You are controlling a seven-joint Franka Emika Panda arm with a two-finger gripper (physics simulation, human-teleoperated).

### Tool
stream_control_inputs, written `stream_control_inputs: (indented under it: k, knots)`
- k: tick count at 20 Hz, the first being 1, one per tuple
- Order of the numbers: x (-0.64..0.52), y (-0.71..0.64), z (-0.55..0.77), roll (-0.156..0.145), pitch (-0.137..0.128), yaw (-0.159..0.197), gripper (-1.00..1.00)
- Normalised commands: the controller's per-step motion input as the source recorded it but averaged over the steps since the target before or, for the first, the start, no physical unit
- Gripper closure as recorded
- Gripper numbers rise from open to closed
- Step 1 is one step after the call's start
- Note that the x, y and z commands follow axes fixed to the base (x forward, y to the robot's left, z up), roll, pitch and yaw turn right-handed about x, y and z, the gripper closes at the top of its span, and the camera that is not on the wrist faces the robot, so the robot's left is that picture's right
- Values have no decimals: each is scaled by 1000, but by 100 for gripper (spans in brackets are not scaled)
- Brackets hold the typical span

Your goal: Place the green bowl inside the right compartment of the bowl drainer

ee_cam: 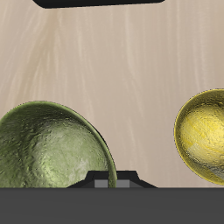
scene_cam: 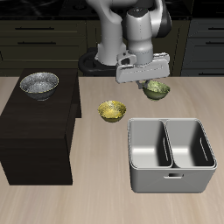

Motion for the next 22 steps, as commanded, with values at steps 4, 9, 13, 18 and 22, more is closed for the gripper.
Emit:
stream_control_inputs:
  k: [4,9,13,18,22]
  knots:
    - [7,-264,673,-17,-71,10,100]
    - [41,-155,390,-15,-27,-10,100]
    - [-22,-234,476,-23,-53,-15,100]
    - [2,-65,276,-7,-31,11,100]
    - [-73,-68,435,-18,-68,-3,100]
